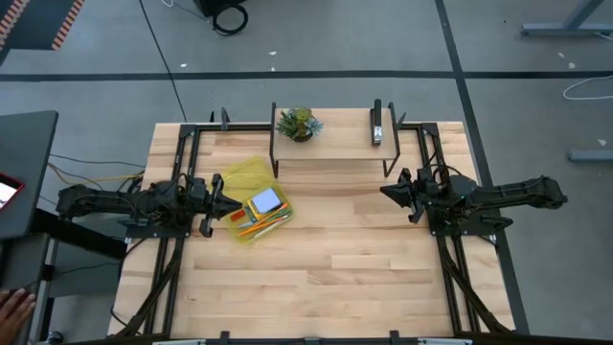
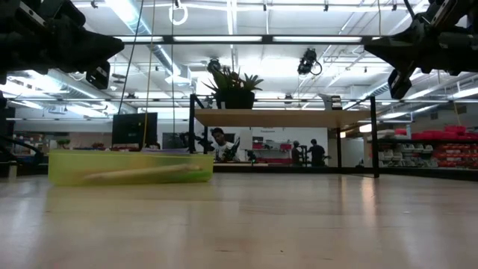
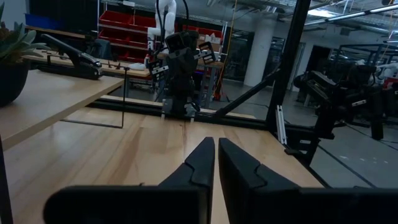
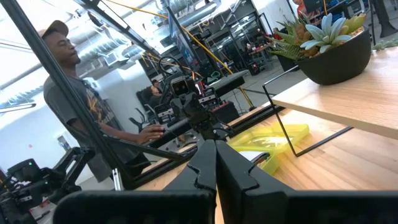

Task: Pack school essentials
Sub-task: Return to Home Position

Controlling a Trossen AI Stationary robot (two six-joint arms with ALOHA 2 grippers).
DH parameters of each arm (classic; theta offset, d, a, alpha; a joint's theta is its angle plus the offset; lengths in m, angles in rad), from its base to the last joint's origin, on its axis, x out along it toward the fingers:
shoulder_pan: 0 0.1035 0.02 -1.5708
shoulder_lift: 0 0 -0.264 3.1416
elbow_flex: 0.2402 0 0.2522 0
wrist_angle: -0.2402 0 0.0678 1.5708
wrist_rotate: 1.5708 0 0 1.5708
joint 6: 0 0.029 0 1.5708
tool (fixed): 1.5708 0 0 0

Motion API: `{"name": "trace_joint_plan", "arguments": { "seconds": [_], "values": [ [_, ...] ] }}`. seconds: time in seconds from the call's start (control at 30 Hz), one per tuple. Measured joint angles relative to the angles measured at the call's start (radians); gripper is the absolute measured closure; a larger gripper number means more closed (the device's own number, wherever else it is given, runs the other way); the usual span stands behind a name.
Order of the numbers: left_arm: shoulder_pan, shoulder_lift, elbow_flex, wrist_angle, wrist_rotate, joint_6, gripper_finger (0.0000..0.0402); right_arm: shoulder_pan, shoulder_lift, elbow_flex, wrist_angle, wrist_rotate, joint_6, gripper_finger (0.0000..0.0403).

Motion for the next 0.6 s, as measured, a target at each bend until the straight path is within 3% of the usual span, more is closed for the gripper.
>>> {"name": "trace_joint_plan", "arguments": {
  "seconds": [0.6],
  "values": [
    [0.0, 0.0, 0.0, 0.0, 0.0, 0.0, 0.037, 0.0, 0.0, 0.0, 0.0, 0.0, 0.0, 0.0393]
  ]
}}
